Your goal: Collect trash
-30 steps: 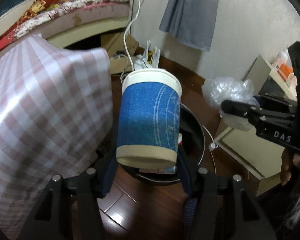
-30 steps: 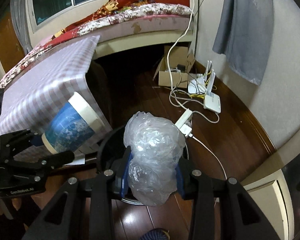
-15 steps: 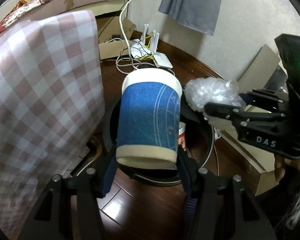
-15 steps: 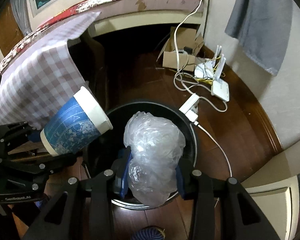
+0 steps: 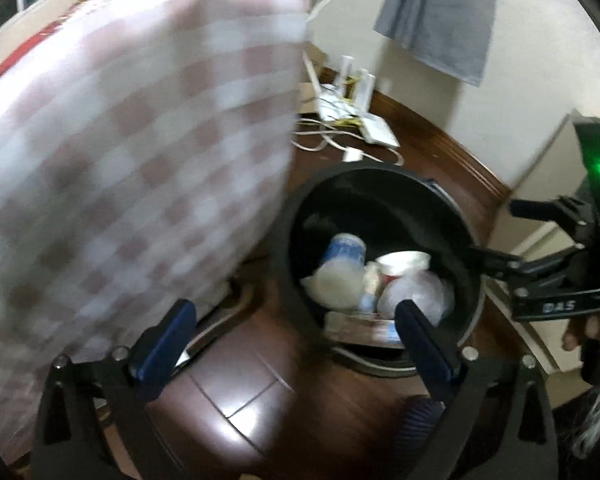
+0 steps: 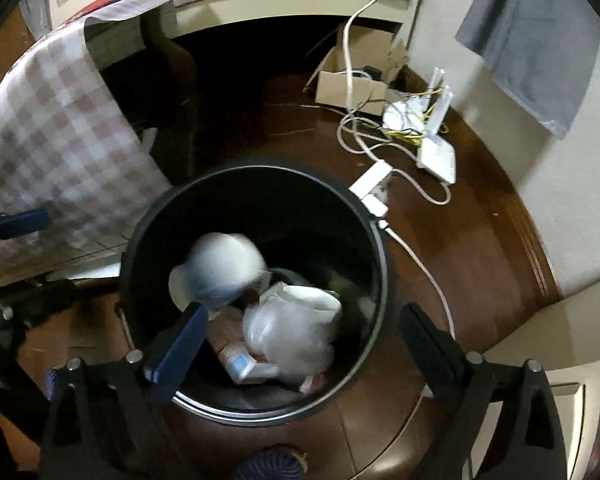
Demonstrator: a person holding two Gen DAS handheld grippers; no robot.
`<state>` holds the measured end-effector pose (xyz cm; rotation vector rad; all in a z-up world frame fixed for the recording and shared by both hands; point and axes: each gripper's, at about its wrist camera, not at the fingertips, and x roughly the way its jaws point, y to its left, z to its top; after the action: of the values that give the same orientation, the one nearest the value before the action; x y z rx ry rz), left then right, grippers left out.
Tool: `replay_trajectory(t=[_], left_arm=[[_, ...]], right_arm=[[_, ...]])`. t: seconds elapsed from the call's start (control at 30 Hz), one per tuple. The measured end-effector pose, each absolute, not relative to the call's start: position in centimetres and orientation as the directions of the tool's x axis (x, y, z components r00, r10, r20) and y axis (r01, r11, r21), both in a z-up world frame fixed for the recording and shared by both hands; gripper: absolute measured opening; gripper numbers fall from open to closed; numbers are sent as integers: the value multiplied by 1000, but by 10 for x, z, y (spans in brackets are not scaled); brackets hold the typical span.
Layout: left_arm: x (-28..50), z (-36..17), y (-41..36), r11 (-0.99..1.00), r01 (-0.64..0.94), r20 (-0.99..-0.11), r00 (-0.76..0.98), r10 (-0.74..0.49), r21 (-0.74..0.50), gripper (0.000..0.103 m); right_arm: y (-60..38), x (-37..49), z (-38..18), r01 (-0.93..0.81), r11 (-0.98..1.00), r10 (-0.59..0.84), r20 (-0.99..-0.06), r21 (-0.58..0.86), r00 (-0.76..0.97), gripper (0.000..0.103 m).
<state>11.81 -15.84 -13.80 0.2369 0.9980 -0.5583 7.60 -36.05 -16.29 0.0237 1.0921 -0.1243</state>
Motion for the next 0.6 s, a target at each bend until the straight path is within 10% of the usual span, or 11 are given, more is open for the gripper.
replay_trajectory(t=[0.6], left_arm=[[108,-107,-130,874,484,-795,513,-322,-42,100]], right_arm=[[-328,68,-127,78,993,-113,-846,-85,521,102]])
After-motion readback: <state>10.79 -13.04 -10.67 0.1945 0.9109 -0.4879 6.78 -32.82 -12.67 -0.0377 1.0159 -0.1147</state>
